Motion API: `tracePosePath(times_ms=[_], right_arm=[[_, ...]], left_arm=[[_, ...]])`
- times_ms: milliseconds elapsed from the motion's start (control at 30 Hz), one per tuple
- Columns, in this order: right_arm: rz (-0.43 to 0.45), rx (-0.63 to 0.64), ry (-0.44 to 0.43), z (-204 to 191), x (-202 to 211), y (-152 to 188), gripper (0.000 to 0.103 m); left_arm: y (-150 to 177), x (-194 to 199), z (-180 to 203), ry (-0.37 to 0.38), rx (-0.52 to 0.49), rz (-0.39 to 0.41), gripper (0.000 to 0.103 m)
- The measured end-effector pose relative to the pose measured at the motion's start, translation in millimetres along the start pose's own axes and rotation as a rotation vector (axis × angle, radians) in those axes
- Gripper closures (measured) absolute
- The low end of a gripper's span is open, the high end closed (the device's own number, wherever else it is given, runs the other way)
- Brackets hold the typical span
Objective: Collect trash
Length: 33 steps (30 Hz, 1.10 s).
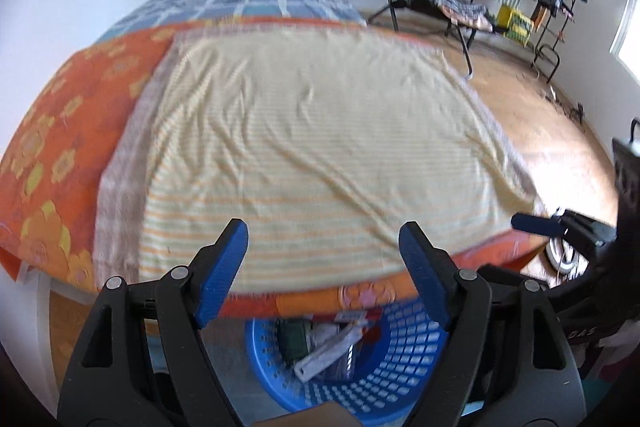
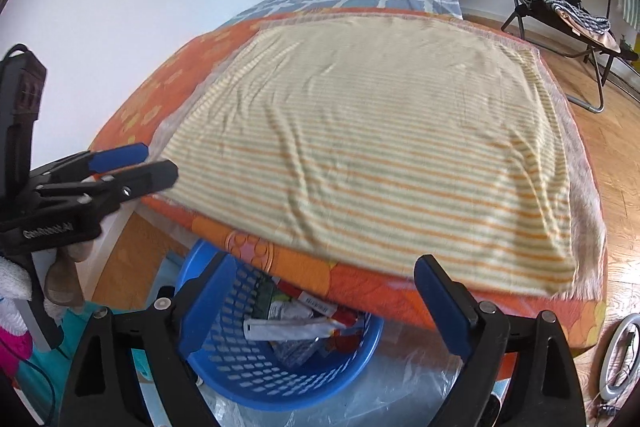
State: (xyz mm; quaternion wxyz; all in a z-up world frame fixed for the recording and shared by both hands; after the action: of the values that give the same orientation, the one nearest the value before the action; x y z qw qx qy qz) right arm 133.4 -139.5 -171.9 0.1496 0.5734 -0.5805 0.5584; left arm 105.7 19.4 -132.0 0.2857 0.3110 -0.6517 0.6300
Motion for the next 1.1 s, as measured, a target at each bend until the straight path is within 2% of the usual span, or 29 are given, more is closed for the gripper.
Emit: tracePosePath(times_ms=[133, 300, 500, 567, 767, 800, 833, 1100], right_arm=[[0.032, -0.012, -0.017, -3, 8, -22, 0.010], [0.097, 0.005, -0.017, -6, 23, -58, 0.010], [0.175, -0.027, -0.034, 0, 41, -99, 0.008], [0.197, -0.052, -0.043, 3, 47, -113, 0.008], [0.258, -0.119, -0.075, 8, 60, -139, 0.006], [0.268, -0.125, -0.078, 8, 62, -142, 0.001], [0.281, -0.130, -0.081, 8, 64, -145, 0.000], [0.341, -0.140, -0.074, 9, 71, -160, 0.000]], left_arm=[[-28, 12, -7, -0.025, 0.011, 0.067, 0.012], [-66, 24, -12, -0.056, -0.007, 0.140, 0.011], [-97, 37, -19, -0.083, -0.011, 0.206, 0.009], [-103, 41, -22, -0.095, -0.006, 0.223, 0.006], [-112, 47, -23, -0.100, 0.014, 0.241, 0.005], [-112, 47, -22, -0.103, 0.014, 0.241, 0.005], [-113, 47, -22, -0.107, 0.014, 0.240, 0.005], [-113, 46, -22, -0.120, 0.031, 0.232, 0.001]])
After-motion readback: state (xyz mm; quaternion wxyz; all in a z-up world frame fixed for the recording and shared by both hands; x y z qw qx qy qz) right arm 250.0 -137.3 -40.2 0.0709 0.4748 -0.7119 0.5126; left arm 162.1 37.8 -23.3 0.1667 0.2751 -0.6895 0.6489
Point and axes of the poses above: each gripper's, at about its wrist camera, not at the fingertips, and x roughly against the way its jaws point, z to its right, y to its underside, the point moved 10 cm from there along -x, roughly the way its jaws point, and after that the axes turned 15 degrees about -x, right-handed, at the moved point
